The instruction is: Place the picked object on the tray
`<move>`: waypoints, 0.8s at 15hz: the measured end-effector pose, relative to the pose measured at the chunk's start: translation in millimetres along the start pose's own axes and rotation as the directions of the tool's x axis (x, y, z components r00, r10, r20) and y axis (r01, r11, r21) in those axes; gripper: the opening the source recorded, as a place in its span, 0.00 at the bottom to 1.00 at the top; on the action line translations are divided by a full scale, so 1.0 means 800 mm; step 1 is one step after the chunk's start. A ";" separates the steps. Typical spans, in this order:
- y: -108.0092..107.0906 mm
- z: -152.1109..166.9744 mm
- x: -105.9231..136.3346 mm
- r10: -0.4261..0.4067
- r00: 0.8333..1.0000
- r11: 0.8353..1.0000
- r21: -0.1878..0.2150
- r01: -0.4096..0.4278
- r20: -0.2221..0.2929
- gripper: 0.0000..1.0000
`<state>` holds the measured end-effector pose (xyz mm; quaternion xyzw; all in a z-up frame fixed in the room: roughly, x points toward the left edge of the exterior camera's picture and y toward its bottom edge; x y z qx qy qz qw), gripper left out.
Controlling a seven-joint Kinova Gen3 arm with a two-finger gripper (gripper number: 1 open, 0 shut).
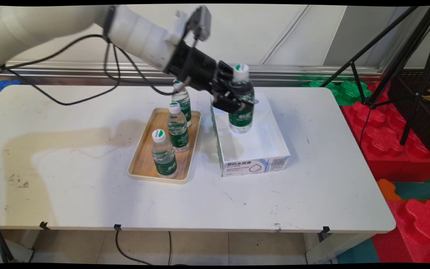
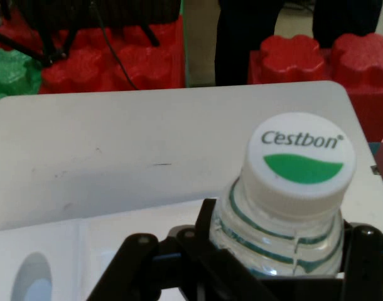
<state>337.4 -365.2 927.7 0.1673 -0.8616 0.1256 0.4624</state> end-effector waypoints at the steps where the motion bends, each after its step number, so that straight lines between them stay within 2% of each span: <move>1: 0.002 -0.017 0.001 0.001 1.000 1.000 0.003 -0.001 -0.006 0.00; 7: 0.013 -0.105 0.001 -0.004 1.000 1.000 0.008 0.004 -0.019 0.00; 12: 0.019 -0.169 -0.008 -0.010 1.000 1.000 0.009 0.010 0.000 0.00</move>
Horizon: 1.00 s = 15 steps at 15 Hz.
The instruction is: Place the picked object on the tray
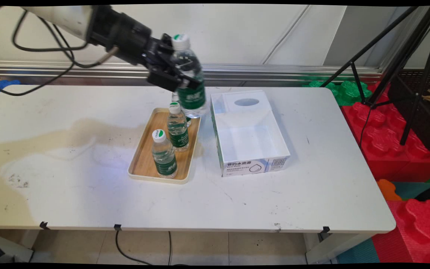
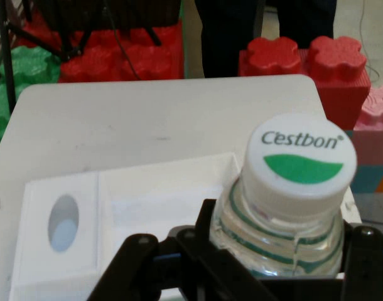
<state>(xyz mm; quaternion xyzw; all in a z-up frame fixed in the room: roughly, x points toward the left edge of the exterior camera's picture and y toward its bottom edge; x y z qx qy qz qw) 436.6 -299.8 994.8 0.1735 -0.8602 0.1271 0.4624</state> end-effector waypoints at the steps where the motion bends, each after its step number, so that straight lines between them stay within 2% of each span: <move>1: 0.000 -0.016 -0.004 -0.002 1.000 1.000 0.002 0.002 0.009 0.00; 4: -0.001 -0.053 -0.014 -0.010 0.999 1.000 0.014 0.009 0.034 0.00; 8: -0.011 -0.097 -0.035 -0.022 0.996 0.999 0.052 0.017 0.085 0.00; 11: -0.020 -0.117 -0.056 -0.040 0.991 0.996 0.082 0.030 0.124 0.00; 15: -0.031 -0.121 -0.089 -0.077 0.985 0.991 0.123 0.058 0.155 0.00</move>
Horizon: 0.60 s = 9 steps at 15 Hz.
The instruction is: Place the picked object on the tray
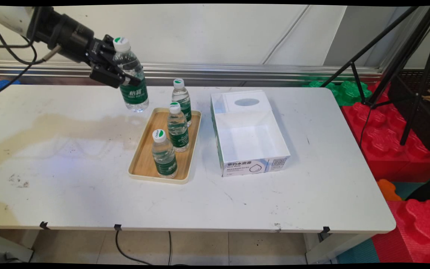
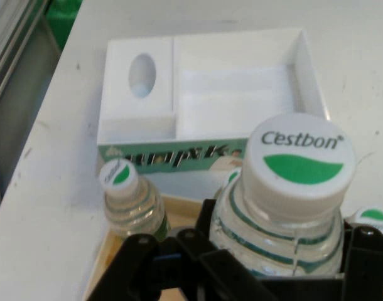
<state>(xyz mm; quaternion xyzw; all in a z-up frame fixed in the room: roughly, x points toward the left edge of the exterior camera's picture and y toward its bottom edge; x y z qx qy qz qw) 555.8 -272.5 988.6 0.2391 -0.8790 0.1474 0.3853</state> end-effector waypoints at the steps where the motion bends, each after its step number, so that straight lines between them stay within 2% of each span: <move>1: -0.002 0.003 -0.005 -0.005 1.000 1.000 0.006 0.005 0.003 0.00; 9: -0.035 0.072 -0.070 -0.052 0.998 0.997 0.057 0.051 0.031 0.00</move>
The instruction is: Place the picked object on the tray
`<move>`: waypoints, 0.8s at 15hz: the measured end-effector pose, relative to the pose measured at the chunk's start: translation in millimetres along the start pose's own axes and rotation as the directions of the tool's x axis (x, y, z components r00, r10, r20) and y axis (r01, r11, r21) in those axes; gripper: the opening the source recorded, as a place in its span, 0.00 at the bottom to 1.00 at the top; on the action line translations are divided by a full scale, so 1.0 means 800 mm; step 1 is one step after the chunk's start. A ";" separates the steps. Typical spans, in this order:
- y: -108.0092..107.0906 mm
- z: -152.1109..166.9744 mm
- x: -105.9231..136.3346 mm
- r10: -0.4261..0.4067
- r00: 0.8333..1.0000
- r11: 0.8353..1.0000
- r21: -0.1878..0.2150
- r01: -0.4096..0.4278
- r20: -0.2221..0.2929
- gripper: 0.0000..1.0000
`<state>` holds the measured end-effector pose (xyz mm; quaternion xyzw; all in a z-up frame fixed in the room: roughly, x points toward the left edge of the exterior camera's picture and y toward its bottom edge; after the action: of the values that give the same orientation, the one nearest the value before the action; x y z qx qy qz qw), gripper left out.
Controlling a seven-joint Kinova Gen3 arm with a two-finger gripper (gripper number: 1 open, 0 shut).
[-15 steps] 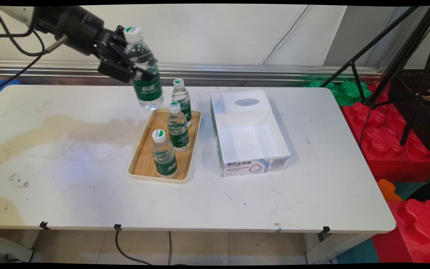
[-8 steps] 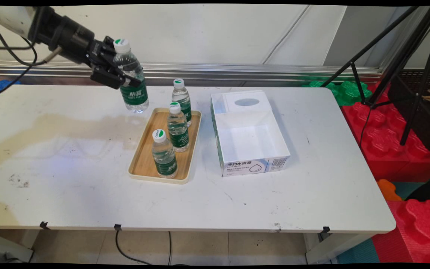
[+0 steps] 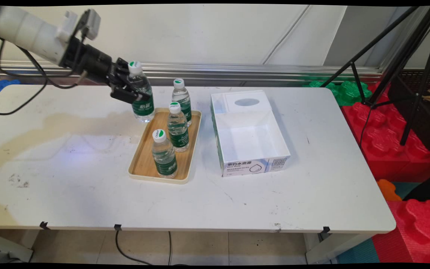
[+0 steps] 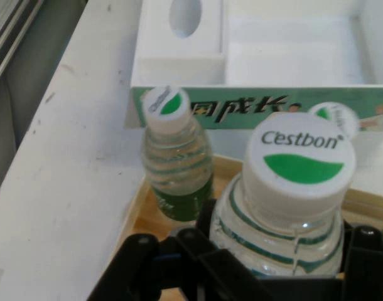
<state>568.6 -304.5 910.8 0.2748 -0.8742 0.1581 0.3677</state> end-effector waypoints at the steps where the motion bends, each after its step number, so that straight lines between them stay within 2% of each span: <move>1: -0.005 0.011 -0.006 -0.005 1.000 1.000 0.003 0.005 0.000 0.00; 12: -0.040 0.106 -0.052 -0.053 0.999 0.998 0.025 0.053 -0.001 0.00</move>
<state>564.4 -355.5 824.9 0.3024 -0.8645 0.1593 0.3686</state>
